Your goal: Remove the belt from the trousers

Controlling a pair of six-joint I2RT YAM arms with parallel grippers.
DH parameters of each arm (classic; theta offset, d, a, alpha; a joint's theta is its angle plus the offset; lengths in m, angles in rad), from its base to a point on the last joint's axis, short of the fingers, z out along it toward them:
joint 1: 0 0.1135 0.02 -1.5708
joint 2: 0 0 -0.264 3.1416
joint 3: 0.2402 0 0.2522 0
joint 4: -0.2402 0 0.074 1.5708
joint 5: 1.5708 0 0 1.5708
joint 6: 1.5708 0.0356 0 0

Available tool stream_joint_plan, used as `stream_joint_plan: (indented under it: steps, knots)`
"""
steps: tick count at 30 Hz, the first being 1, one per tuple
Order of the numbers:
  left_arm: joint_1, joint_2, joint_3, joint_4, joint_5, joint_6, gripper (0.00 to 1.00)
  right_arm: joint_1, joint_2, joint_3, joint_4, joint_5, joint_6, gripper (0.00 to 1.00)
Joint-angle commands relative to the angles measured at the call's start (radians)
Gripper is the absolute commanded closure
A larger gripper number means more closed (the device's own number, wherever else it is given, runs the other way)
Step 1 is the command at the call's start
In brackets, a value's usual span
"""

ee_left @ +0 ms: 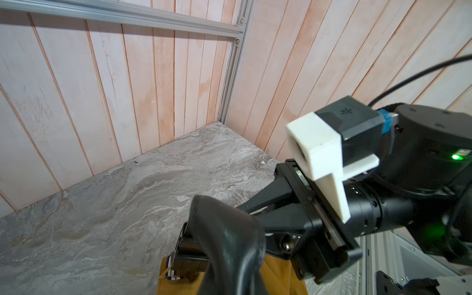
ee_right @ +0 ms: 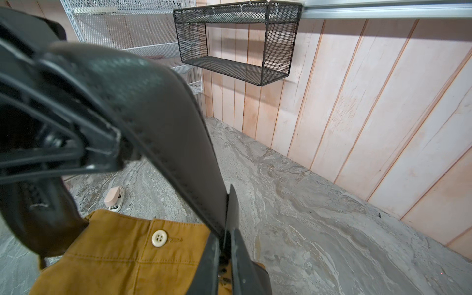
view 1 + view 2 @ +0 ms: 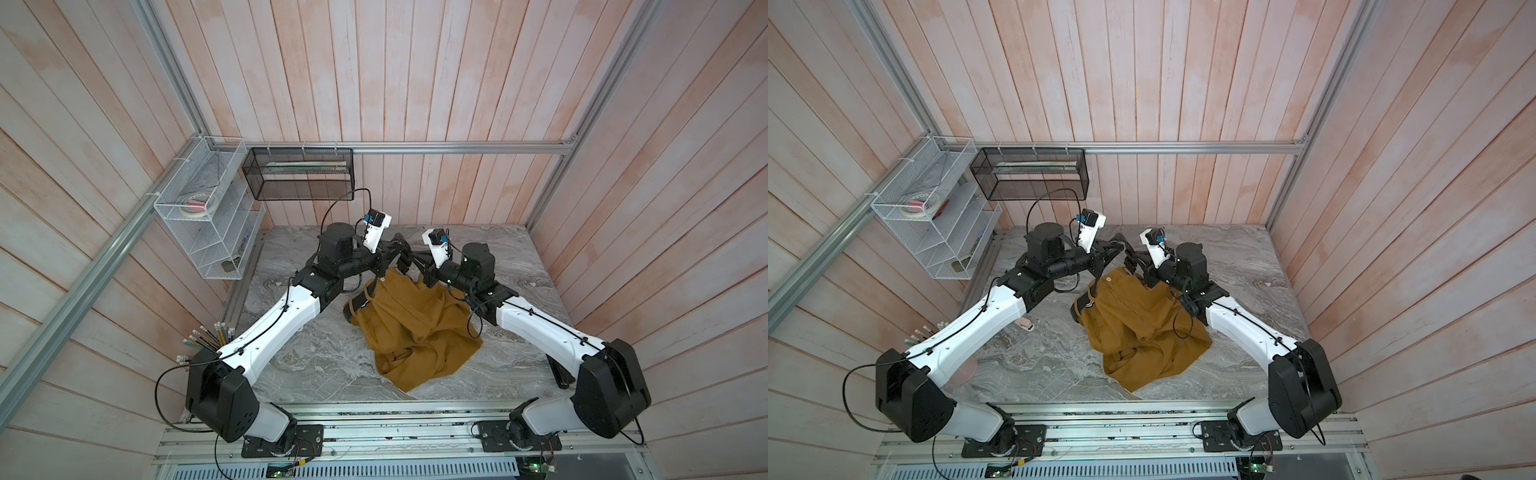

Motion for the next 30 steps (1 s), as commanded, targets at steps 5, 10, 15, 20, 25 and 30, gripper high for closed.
stream_joint_plan:
  steps: [5, 10, 15, 20, 25, 30]
  knots:
    - [0.028, -0.128, 0.011, 0.380, 0.065, -0.047, 1.00, -0.027, 0.078, -0.066, -0.252, 0.073, 0.011, 0.86]
    - [0.032, -0.138, 0.008, 0.395, 0.077, -0.051, 1.00, -0.028, 0.104, -0.060, -0.251, 0.074, 0.015, 0.85]
    - [0.037, -0.142, 0.000, 0.403, 0.079, -0.055, 1.00, -0.028, 0.124, -0.057, -0.252, 0.072, 0.018, 0.85]
    - [0.039, -0.136, -0.009, 0.409, 0.077, -0.062, 1.00, -0.029, 0.130, -0.054, -0.253, 0.068, 0.018, 0.93]
    - [0.056, -0.120, -0.055, 0.426, 0.062, -0.086, 1.00, -0.030, 0.090, -0.064, -0.222, 0.038, 0.031, 1.00]
    - [0.121, -0.078, -0.160, 0.503, 0.069, -0.192, 1.00, -0.030, 0.020, -0.102, -0.156, 0.029, 0.060, 1.00]
